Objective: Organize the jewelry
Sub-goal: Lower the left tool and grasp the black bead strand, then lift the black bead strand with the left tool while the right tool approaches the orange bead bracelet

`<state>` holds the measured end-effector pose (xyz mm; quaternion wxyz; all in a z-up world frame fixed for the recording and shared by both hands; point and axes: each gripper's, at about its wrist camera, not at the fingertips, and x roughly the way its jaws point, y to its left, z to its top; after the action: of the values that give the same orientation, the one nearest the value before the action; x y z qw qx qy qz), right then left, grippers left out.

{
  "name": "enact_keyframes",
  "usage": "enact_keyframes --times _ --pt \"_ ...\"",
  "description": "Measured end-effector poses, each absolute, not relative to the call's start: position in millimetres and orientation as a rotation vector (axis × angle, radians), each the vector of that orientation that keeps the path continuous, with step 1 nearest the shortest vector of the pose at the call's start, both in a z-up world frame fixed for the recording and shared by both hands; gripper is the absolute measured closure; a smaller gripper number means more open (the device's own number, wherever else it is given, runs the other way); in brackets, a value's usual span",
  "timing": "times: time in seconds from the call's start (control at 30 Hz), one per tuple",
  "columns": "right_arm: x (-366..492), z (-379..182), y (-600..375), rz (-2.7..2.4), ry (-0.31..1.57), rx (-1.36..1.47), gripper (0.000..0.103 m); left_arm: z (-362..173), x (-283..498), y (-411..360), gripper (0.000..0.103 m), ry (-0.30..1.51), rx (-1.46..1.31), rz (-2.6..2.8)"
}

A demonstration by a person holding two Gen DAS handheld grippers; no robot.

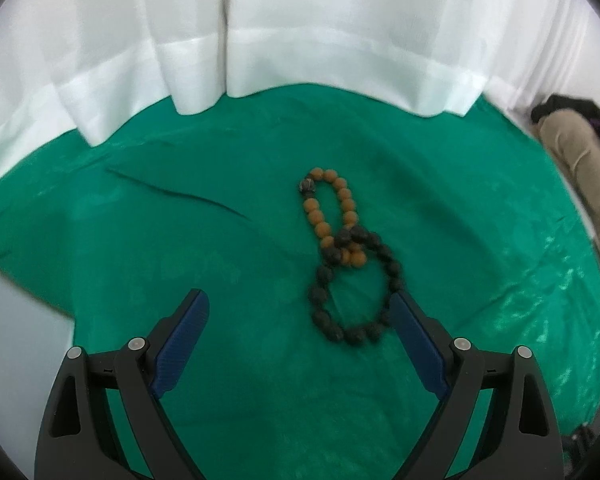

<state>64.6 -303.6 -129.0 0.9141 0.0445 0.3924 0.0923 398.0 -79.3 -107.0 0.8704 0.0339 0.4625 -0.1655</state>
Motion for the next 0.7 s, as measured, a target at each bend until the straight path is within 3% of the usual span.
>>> enact_keyframes --times 0.1,0.17,0.3,0.4,0.43,0.7 --pt "64.9 -128.6 -302.0 0.188 0.809 0.086 0.024 -119.0 412.7 -89.5 0.016 0.998 0.135 -0.358" --pt "64.9 -128.6 -301.8 0.188 0.809 0.085 0.024 -127.0 419.0 -95.2 0.034 1.012 0.165 -0.355" --pt "65.1 -128.5 -301.5 0.188 0.810 0.086 0.024 -130.4 416.2 -102.7 0.049 0.963 0.204 -0.388" --pt "65.1 -128.4 -301.4 0.188 0.810 0.085 0.024 -131.0 408.8 -109.5 0.075 0.936 0.228 -0.426" --pt "64.8 -128.4 -301.1 0.188 0.811 0.084 0.024 -130.5 407.8 -111.7 0.092 0.936 0.232 -0.434" --pt "63.1 -128.6 -300.6 0.186 0.810 0.084 0.024 -108.7 380.1 -93.1 0.094 0.945 0.101 -0.407"
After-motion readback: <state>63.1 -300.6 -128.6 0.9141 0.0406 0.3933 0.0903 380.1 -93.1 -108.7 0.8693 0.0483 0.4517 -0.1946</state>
